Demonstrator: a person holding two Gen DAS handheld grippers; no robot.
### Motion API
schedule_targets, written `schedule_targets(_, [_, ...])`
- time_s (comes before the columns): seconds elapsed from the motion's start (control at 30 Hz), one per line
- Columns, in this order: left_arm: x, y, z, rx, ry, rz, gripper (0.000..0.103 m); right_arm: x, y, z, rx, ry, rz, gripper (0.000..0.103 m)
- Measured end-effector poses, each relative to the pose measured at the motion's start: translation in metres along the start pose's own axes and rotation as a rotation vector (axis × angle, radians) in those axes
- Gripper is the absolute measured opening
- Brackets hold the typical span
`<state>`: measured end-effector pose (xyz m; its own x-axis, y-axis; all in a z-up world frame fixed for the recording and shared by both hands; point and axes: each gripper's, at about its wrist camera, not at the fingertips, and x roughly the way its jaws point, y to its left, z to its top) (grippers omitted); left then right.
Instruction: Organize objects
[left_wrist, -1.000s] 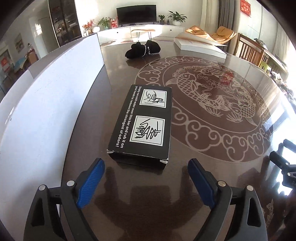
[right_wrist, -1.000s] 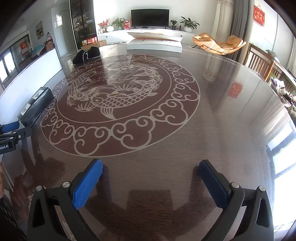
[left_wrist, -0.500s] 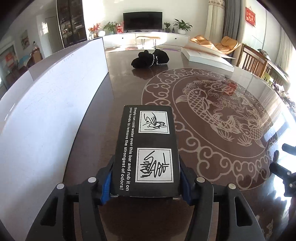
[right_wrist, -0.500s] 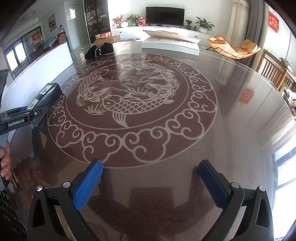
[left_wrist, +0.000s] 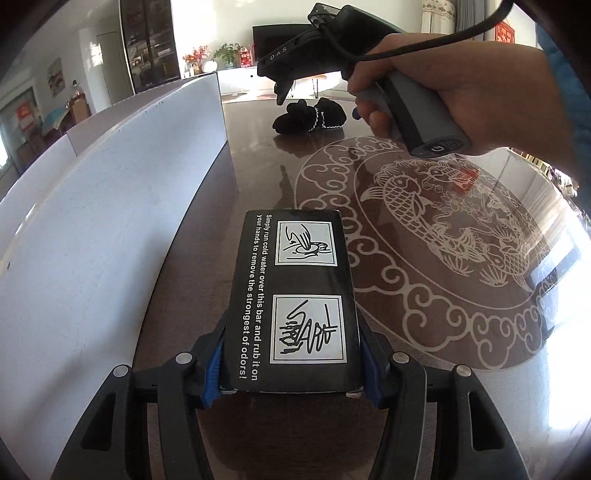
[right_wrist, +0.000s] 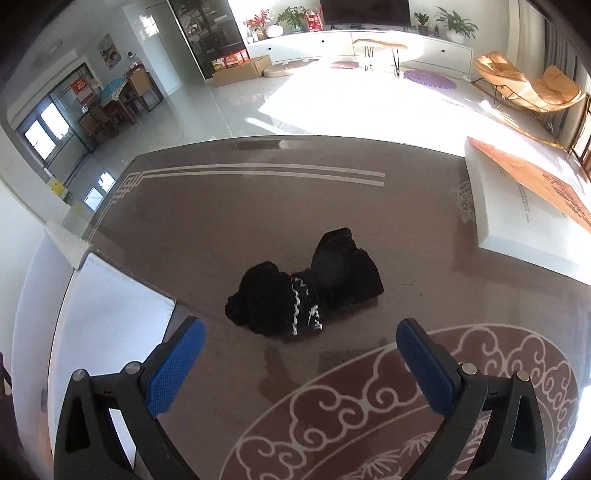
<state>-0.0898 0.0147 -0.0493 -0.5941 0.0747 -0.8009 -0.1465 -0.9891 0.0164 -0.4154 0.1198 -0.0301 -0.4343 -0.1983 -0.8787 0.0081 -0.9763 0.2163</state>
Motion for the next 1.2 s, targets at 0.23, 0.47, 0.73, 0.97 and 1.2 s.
schedule_targets(0.23, [0.002, 0.000, 0.003, 0.000, 0.001, -0.005, 0.059, 0.012, 0.013, -0.005, -0.133, -0.033, -0.036, 0.048])
schedule_targets(0.47, [0.000, 0.001, -0.001, 0.000, -0.007, -0.008, 0.058, -0.046, -0.025, -0.089, -0.322, -0.023, 0.039, 0.047])
schedule_targets(0.73, [-0.009, -0.002, -0.014, -0.009, 0.010, -0.025, 0.058, -0.149, -0.125, -0.264, -0.340, -0.017, 0.030, 0.047])
schedule_targets(0.97, [-0.017, -0.008, -0.026, -0.020, 0.018, -0.014, 0.062, -0.189, -0.136, -0.350, -0.311, -0.156, -0.074, 0.075])
schedule_targets(1.2, [-0.011, -0.012, -0.030, -0.001, 0.046, -0.014, 0.103, -0.166, -0.118, -0.346, -0.280, -0.155, -0.108, 0.100])
